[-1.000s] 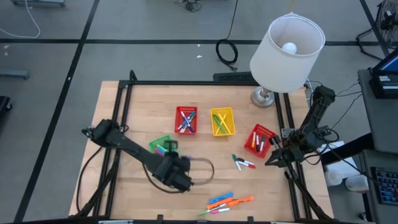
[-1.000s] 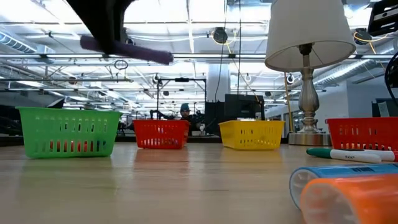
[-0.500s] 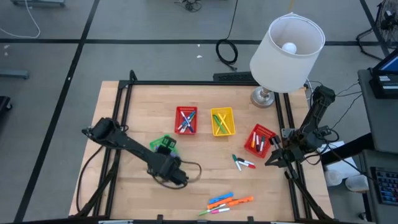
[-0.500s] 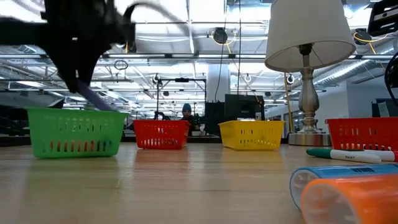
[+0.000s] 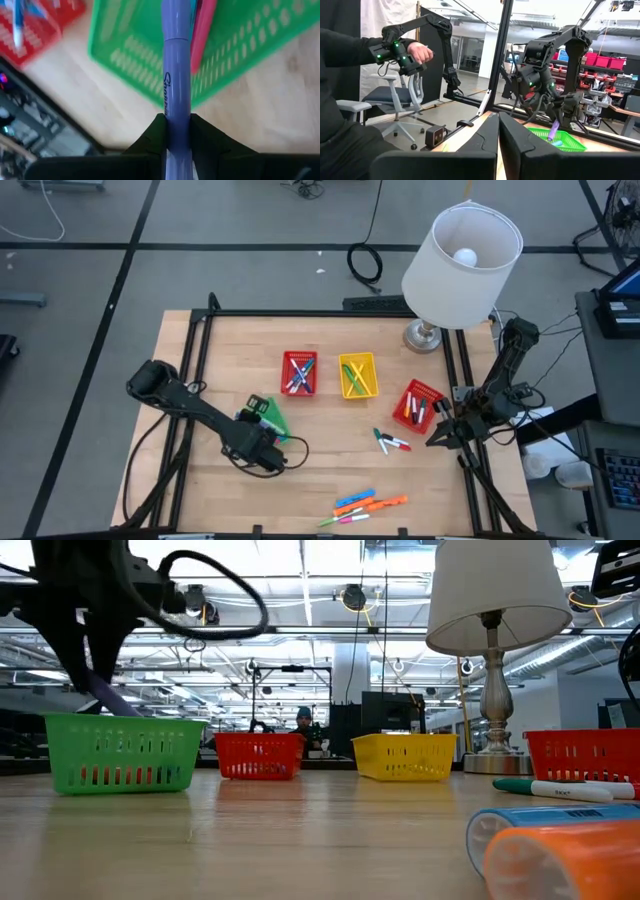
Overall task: Pick & Place Markers
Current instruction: Put the purple highlighter into the green bin
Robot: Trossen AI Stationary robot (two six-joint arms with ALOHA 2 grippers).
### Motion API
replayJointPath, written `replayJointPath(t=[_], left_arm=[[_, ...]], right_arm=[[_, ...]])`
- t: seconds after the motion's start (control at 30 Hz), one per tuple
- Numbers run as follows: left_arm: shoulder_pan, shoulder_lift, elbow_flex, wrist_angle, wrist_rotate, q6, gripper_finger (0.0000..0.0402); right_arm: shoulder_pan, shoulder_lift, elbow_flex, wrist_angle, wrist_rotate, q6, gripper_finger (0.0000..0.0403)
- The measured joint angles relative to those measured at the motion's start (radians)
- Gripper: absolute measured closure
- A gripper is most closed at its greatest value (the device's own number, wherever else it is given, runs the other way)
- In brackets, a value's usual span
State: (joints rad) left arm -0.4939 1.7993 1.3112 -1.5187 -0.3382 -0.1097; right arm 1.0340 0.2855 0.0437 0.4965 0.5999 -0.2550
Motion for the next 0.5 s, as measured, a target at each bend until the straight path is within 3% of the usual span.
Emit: replayJointPath(t=[0.13, 0.27, 0.5], left_arm=[[0.000, 0.001, -0.016, 0.089, 0.007, 0.064, 0.0342], [0.019, 0.002, -0.022, 0.117, 0.009, 0.018, 0.0341], [0.041, 0.002, -0.020, 0.119, 0.051, 0.000, 0.0205]], right_arm=[[0.000, 0.000, 0.000, 0.000, 0.000, 0.005, 0.0403], [0.000, 0.000, 0.000, 0.000, -0.001, 0.007, 0.0403], [0.000, 0.000, 0.000, 0.000, -0.001, 0.005, 0.0403]])
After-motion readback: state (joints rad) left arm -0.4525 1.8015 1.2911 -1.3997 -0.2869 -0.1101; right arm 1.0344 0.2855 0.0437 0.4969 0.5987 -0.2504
